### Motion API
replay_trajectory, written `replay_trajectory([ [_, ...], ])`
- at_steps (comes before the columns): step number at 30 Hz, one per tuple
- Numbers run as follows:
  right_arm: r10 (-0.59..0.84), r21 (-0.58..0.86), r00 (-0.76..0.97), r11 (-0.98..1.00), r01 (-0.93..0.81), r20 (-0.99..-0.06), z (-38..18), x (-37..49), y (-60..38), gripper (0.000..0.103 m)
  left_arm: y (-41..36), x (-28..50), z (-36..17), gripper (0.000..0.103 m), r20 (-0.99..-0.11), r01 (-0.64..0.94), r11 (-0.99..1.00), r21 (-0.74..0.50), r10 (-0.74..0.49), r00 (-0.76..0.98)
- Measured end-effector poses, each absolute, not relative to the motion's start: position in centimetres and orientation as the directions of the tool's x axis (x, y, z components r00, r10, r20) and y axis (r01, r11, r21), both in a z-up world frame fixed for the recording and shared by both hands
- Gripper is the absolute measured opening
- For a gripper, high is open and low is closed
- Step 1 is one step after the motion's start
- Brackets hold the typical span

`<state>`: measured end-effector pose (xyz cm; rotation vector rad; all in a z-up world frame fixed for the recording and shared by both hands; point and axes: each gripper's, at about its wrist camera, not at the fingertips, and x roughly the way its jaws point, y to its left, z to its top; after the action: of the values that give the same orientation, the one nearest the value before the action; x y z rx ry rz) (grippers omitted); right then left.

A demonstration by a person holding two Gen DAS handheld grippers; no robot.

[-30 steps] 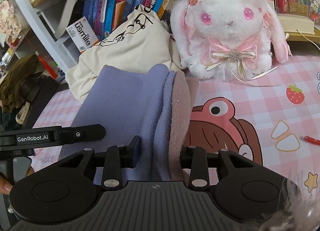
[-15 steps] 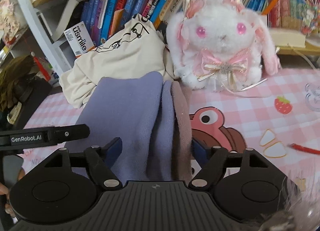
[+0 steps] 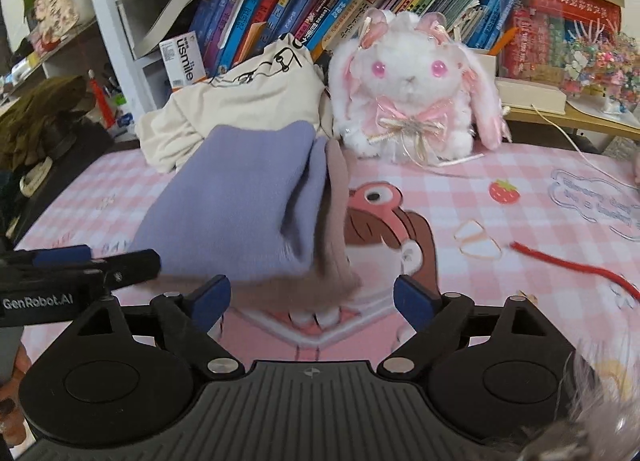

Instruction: Fold clothes

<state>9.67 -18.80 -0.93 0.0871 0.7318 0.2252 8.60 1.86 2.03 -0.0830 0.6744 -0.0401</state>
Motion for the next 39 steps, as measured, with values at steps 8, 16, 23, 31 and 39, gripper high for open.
replay_trajectory([
  [8, 0.183, 0.137, 0.720, 0.983, -0.122, -0.669, -1.0, 5.6, -19.6, 0.095, 0.4, 4.9, 1.7, 0.103, -0.627, -0.037, 0.999, 0.028, 0.046, 0.777],
  [16, 0.121, 0.104, 0.703, 0.992, -0.067, -0.701, -2.0, 3.2, -19.6, 0.095, 0.1, 2.8, 0.6, 0.103, -0.677, -0.073, 0.997, 0.002, 0.055, 0.734],
  [23, 0.100, 0.078, 0.699, 0.995, -0.063, -0.708, -2.4, 2.3, -19.5, 0.095, 0.5, 2.3, 0.5, 0.103, -0.688, -0.088, 0.996, -0.009, 0.058, 0.723],
  [31, 0.094, 0.075, 0.688, 0.995, -0.058, -0.719, -2.6, 1.9, -19.4, 0.095, 0.3, 2.1, 0.5, 0.103, -0.689, -0.073, 0.997, -0.011, 0.045, 0.724],
  [39, 0.088, 0.074, 0.681, 0.996, -0.051, -0.727, -2.7, 1.7, -19.3, 0.095, 0.3, 2.4, 0.4, 0.103, -0.697, -0.067, 0.998, -0.013, 0.039, 0.716],
])
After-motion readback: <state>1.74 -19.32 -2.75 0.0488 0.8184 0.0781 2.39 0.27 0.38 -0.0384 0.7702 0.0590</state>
